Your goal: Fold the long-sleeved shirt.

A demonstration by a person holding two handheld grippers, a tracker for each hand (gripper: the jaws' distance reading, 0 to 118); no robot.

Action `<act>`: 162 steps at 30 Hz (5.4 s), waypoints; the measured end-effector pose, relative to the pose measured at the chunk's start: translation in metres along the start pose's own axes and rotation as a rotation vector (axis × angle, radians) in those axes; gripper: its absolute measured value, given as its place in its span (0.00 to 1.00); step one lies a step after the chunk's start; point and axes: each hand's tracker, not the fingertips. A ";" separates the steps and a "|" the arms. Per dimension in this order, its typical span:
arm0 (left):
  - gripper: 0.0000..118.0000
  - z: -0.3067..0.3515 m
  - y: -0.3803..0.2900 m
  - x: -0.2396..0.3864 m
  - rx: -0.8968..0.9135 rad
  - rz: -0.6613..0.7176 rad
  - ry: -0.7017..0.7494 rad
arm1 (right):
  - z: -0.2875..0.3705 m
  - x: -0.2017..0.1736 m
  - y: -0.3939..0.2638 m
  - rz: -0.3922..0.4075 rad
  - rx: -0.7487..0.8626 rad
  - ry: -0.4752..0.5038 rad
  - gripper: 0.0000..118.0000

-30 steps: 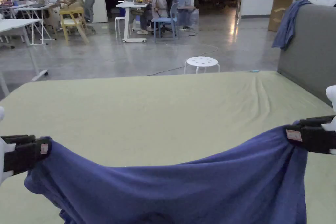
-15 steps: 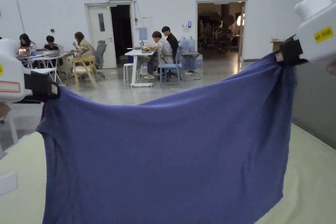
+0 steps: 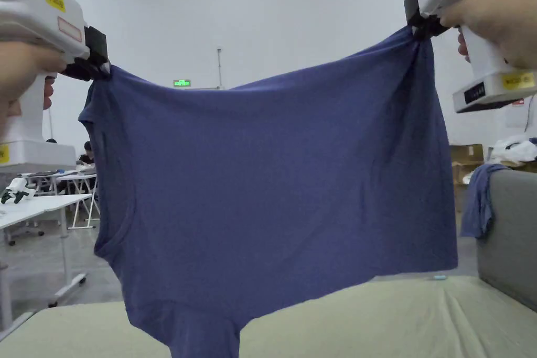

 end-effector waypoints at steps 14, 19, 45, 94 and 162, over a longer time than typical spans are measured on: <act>0.00 -0.075 0.009 0.002 0.050 -0.054 0.053 | -0.071 -0.010 -0.017 0.086 -0.055 0.019 0.01; 0.00 -0.153 -0.097 -0.009 -0.138 -0.034 0.052 | -0.141 -0.017 -0.121 0.117 -0.275 0.050 0.01; 0.00 -0.028 -0.458 0.000 -0.705 -0.112 -0.040 | 0.010 0.054 -0.561 0.105 -0.865 0.210 0.01; 0.31 0.202 -0.723 -0.020 -1.024 0.051 -0.098 | 0.211 0.112 -0.782 0.026 -1.153 0.298 0.13; 0.01 0.030 -0.669 0.089 -0.917 -0.356 0.030 | 0.214 -0.021 -0.711 -0.060 -0.642 0.506 0.00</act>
